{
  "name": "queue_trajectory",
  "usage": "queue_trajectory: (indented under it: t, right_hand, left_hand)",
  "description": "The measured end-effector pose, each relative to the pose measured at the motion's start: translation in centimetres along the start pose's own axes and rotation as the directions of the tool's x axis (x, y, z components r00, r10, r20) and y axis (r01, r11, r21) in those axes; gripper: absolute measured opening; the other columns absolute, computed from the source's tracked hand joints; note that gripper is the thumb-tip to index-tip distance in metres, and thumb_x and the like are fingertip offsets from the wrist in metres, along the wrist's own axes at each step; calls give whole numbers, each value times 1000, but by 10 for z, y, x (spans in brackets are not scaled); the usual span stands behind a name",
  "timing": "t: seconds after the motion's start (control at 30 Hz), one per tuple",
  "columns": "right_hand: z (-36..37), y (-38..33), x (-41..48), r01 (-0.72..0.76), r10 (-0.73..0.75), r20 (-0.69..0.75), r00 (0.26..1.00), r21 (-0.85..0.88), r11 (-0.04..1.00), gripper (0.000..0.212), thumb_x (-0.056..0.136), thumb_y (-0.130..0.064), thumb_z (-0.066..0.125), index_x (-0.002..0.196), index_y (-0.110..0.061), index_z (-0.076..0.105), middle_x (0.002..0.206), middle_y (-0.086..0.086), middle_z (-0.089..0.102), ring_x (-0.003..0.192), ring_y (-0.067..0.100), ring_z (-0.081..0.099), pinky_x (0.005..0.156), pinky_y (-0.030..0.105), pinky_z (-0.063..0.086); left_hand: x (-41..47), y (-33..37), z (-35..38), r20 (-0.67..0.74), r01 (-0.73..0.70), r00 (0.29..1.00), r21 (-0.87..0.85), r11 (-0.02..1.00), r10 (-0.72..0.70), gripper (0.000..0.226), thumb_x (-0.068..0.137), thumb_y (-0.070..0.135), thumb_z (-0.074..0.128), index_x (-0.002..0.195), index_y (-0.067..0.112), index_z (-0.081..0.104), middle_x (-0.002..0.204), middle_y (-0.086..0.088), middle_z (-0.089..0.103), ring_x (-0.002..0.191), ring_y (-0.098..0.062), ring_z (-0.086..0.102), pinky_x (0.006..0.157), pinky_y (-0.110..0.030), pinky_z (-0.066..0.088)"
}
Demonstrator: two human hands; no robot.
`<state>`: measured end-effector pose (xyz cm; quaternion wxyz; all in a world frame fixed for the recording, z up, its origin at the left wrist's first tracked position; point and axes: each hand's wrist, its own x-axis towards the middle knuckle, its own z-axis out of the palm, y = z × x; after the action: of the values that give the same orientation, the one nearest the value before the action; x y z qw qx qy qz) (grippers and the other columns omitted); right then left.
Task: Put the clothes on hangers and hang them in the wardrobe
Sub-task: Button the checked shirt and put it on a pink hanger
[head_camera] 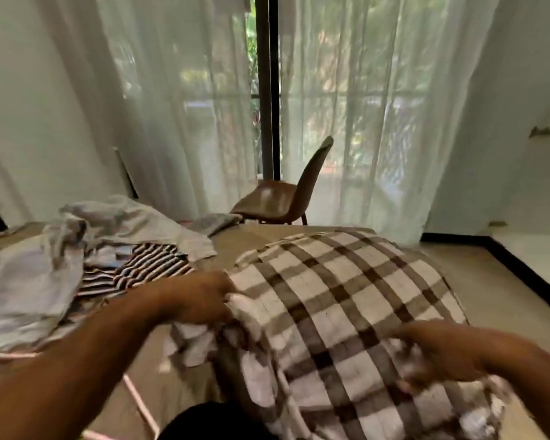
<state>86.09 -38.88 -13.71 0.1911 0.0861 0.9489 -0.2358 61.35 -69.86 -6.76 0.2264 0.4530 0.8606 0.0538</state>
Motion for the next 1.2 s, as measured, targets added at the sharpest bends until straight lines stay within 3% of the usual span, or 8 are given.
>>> queue_trajectory:
  t: [0.13, 0.23, 0.3, 0.43, 0.57, 0.87, 1.07, 1.2]
  right_hand:
    - [36, -78, 60, 285, -246, -336, 909, 70, 956, 77, 76, -57, 81, 139, -46, 39, 123, -53, 46, 112, -32, 41, 92, -4, 32]
    - [40, -79, 84, 146, -79, -420, 904, 130, 981, 90, 77, -92, 25, 135, -27, 43, 134, -22, 49, 131, 0, 43, 99, 1, 31]
    - [32, -59, 86, 248, -42, -594, 803, 270, 930, 54, 93, -68, 47, 130, -29, 42, 134, -9, 48, 134, 18, 44, 93, -5, 28]
    - [37, -3, 74, 385, 130, -669, 732, 563, 732, 40, 86, -8, 75, 112, -30, 55, 114, -16, 57, 120, 21, 54, 90, 24, 47]
    - [61, 26, 64, 247, 210, -698, 684, 493, 834, 71, 55, -56, 92, 115, -27, 70, 91, -14, 71, 81, -5, 67, 75, 15, 55]
    - [41, 5, 36, -194, 151, -208, 966, -206, 959, 56, 98, -11, 58, 149, -27, 43, 150, 1, 47, 134, 20, 45, 108, 23, 38]
    - [19, -72, 38, 185, -69, -451, 890, 218, 958, 112, 75, -45, 86, 153, -58, 7, 143, -35, 34, 121, -13, 43, 84, -4, 35]
    - [-18, -79, 58, 181, 17, -712, 702, 202, 963, 48, 84, -3, 68, 102, -47, 61, 93, -17, 64, 85, 6, 62, 69, 18, 43]
  left_hand:
    - [30, 55, 25, -214, -248, 961, -398, 883, 173, 17, 92, 31, 68, 108, 35, 69, 102, 20, 70, 97, 8, 63, 93, -26, 49]
    - [36, 88, 44, -266, -397, 917, -534, 746, 297, 36, 91, 42, 72, 125, 33, 64, 120, 14, 69, 110, -1, 64, 97, -26, 52]
    - [51, 72, 57, -512, -409, 857, -616, 673, 52, 33, 92, 35, 71, 124, 30, 66, 117, 12, 70, 108, -4, 66, 89, -16, 52]
    - [96, 0, 119, -212, 315, 808, -633, 707, -550, 105, 66, 81, 69, 148, 27, 32, 150, -10, 40, 135, -29, 43, 107, -41, 42]
    - [128, -4, 170, 146, 504, 863, -335, 796, -484, 132, 41, 100, 58, 147, 23, 43, 151, -9, 44, 132, -32, 47, 108, -40, 43]
    - [122, 26, 139, -285, 225, 774, -711, 666, -566, 31, 97, 22, 53, 117, 3, 68, 117, -22, 68, 110, -38, 63, 88, -36, 49]
    - [79, 93, 106, -398, -330, 895, -895, 301, -204, 20, 101, 35, 57, 107, 23, 72, 102, -3, 77, 98, -22, 73, 92, -48, 58]
    - [73, 107, 81, -633, -594, 771, -755, 278, -71, 20, 100, 24, 61, 114, 18, 74, 107, 1, 77, 105, -14, 72, 90, -30, 58]
